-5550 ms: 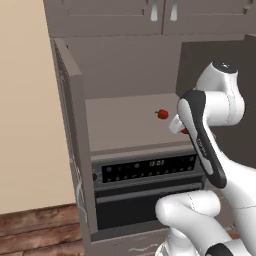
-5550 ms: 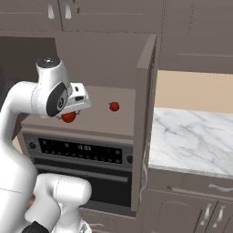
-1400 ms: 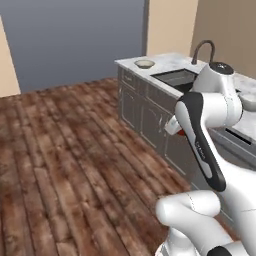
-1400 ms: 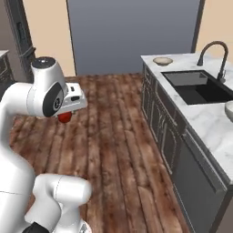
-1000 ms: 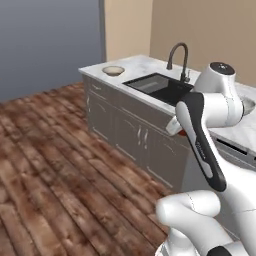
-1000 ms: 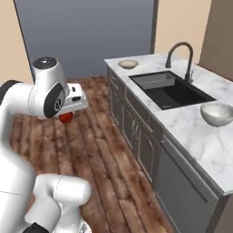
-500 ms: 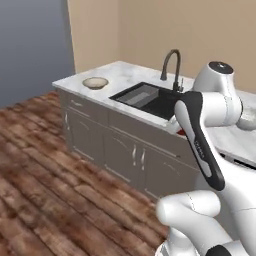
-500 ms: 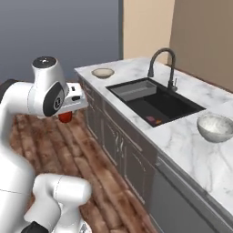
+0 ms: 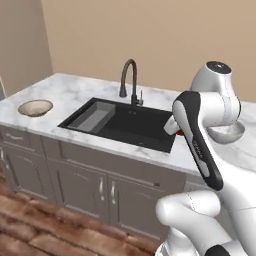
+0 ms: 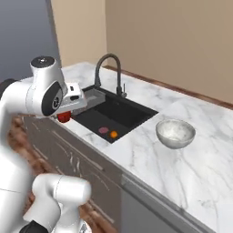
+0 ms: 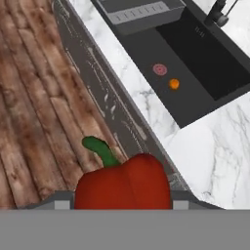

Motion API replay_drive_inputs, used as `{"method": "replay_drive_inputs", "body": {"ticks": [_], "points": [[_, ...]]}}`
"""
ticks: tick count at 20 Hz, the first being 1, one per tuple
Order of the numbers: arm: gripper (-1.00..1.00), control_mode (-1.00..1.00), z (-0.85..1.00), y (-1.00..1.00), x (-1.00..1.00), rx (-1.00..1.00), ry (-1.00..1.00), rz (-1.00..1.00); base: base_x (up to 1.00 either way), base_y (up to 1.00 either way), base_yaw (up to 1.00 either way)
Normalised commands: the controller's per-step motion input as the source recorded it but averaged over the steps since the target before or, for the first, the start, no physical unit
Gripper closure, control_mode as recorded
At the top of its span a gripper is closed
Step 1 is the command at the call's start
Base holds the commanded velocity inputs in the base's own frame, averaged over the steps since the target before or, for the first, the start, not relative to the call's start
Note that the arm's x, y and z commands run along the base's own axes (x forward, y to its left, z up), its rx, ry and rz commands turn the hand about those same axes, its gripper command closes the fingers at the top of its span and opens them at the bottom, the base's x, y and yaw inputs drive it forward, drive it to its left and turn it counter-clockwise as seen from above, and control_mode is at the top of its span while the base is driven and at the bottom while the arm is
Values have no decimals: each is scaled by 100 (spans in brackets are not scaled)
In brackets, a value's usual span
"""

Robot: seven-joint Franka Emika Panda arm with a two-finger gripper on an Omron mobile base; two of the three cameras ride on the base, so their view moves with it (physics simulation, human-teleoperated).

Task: Pick the bell peppers from the cabinet and place them in one bowl. Pick the tangerine from the sink and place it in the other bowl.

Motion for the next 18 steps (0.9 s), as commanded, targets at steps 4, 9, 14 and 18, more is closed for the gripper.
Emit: {"method": "replay_drive_inputs", "body": {"ticks": [4,9,14,18], "points": [[100,100,0,0,0,0,0,0,55,-12,-49],[100,100,0,0,0,0,0,0,8,0,-32],[100,100,0,0,0,0,0,0,0,-10,-34],[100,100,0,0,0,0,0,0,0,-24,-40]]}}
